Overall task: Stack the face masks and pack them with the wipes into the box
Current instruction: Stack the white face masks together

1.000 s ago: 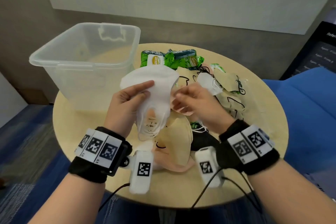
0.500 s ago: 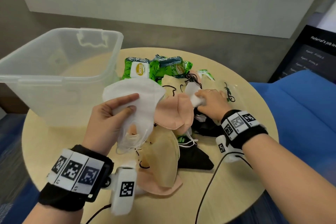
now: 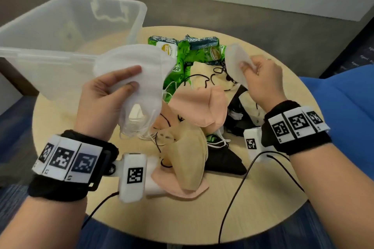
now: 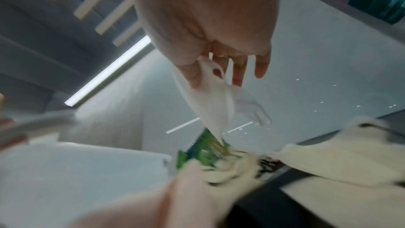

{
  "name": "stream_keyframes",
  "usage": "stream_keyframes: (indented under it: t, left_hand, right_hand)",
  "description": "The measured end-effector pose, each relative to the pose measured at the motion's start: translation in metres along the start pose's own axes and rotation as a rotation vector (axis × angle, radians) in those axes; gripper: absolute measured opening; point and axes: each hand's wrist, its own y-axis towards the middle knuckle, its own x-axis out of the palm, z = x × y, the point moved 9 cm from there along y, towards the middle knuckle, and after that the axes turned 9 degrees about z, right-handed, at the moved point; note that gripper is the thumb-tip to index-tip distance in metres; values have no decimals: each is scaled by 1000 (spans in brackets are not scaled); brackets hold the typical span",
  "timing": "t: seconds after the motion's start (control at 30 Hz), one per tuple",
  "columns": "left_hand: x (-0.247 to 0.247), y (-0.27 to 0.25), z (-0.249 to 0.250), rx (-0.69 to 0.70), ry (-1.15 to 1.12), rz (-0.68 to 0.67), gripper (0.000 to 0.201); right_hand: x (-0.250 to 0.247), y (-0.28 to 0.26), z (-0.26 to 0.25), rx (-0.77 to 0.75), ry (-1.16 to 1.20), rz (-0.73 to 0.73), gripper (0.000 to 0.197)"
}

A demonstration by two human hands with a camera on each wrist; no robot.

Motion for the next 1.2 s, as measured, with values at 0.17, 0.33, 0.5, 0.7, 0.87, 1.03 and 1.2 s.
stream_keyframes:
  t: [0.17,0.33,0.5,0.7,0.87,1.03,1.2]
  left_hand:
    - [-31,-6,4,7,42,47,34]
    - [-63,-12,5,-9,58,90,35]
    - [-86,-16,6,-13,62,149,31]
    - [-99,-19,10,-27,49,168,29]
    - [-106,-19,7,-49,46,167,29]
    - [-106,-16,4,-59,24,163,29]
    - [-104,-16,3,-58,23,162,29]
  right_hand:
    - [-16,-24,-78,-126,289,113,19]
    - [36,-74,-142,-327,145,-198,64]
    - [98,-103,-179,-557,-335,-467,30]
    - [184,-143,-169,-725,-861,-753,43]
    - [213,-144,-149,-663,-986,-867,50]
    - [224,-135,-150,-572,-944,-836,47]
    - [229,-135,-152,-672,-971,-799,46]
